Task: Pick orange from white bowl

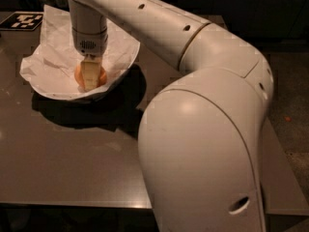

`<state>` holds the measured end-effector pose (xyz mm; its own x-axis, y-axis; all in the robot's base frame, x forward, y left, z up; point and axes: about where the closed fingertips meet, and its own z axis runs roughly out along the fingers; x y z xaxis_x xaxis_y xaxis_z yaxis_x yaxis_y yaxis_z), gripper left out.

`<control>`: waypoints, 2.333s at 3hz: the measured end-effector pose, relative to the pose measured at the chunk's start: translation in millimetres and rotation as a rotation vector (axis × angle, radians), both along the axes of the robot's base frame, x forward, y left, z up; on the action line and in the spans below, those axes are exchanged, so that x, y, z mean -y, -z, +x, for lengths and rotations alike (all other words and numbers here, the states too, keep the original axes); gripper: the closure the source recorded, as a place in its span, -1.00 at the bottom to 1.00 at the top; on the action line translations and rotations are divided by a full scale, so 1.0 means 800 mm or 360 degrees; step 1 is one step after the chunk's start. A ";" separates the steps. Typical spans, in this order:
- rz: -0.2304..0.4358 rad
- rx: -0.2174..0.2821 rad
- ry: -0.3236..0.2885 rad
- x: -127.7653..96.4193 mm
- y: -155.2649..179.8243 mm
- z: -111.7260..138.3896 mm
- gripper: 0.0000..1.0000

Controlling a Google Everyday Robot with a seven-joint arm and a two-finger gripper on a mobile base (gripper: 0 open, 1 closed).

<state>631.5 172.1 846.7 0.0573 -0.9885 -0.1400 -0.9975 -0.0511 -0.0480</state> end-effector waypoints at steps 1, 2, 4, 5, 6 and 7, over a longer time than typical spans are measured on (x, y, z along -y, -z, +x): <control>0.0009 0.0002 0.0001 -0.004 0.004 0.002 0.47; 0.0065 0.0024 -0.0050 -0.007 -0.008 -0.001 0.93; 0.0400 0.0046 -0.0312 0.013 -0.105 -0.044 1.00; 0.0523 0.0031 -0.0449 0.030 -0.136 -0.073 1.00; 0.0592 0.0094 -0.0428 0.081 -0.176 -0.124 1.00; 0.0591 0.0100 -0.0423 0.084 -0.177 -0.125 1.00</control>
Offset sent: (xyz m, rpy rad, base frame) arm -0.0095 0.0014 0.0241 0.0727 -0.0216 0.0780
